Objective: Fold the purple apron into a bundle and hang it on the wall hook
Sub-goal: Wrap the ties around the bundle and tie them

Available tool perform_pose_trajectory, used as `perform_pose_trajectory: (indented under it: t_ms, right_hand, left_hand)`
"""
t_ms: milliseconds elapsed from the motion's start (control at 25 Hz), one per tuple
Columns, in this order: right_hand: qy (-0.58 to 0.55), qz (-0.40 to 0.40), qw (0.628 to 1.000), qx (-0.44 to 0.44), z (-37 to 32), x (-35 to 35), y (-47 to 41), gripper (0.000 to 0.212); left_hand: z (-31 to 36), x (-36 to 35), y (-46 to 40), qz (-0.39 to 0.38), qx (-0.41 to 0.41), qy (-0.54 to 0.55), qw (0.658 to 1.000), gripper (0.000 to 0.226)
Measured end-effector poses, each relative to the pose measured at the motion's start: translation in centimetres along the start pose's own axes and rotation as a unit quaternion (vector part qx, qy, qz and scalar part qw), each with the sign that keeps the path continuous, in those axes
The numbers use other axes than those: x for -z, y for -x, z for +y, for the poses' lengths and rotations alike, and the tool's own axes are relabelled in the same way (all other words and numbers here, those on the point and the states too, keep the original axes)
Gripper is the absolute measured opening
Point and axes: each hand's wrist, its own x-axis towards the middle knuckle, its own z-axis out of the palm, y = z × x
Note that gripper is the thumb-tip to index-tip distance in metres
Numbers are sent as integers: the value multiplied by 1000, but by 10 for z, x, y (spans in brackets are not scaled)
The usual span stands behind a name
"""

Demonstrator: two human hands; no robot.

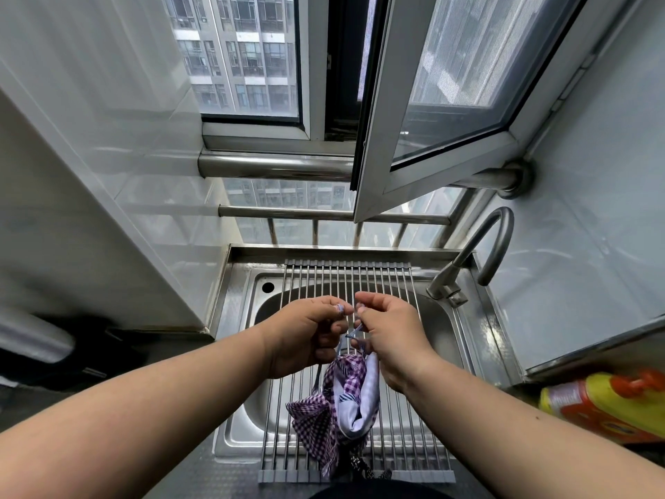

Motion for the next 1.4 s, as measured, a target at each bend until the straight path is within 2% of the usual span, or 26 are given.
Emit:
perform_pose_trajectory:
  t_ms: [120, 200, 360, 480, 600, 760, 960, 1120, 1400]
  right_hand:
    - [78, -70, 994, 40, -1, -2, 5, 17]
    - [143, -80, 985, 60, 0, -1, 6, 19]
    - [272, -102, 948, 129, -3, 1, 8, 15]
    - [320, -120, 928, 151, -8, 1, 10, 11]
    - [310, -103, 933, 151, -7, 0, 9, 11]
    - [256, -61, 955, 136, -1, -2, 3, 9]
    - [181, -52, 977, 100, 1, -2, 3, 8]
    - [151, -43, 985, 74, 2, -3, 3, 9]
    - [192, -23, 980, 43, -6, -5, 7, 13]
  left_hand:
    - [1, 1, -2, 2, 44, -9, 999, 16]
    - [0, 4, -6, 4, 69, -7, 998, 10]
    - [-2, 9, -9, -27, 96, 24, 995, 26]
    - [-3, 11, -11, -36, 94, 56, 993, 21]
    - [-5, 8, -12, -21, 85, 64, 994, 17]
    - [-6, 0, -11, 10, 65, 29, 997, 32]
    - [-6, 4, -10, 53, 16, 4, 998, 25]
    - [-3, 5, -5, 52, -13, -24, 998, 25]
    - [-7, 11, -6, 53, -20, -36, 998, 15]
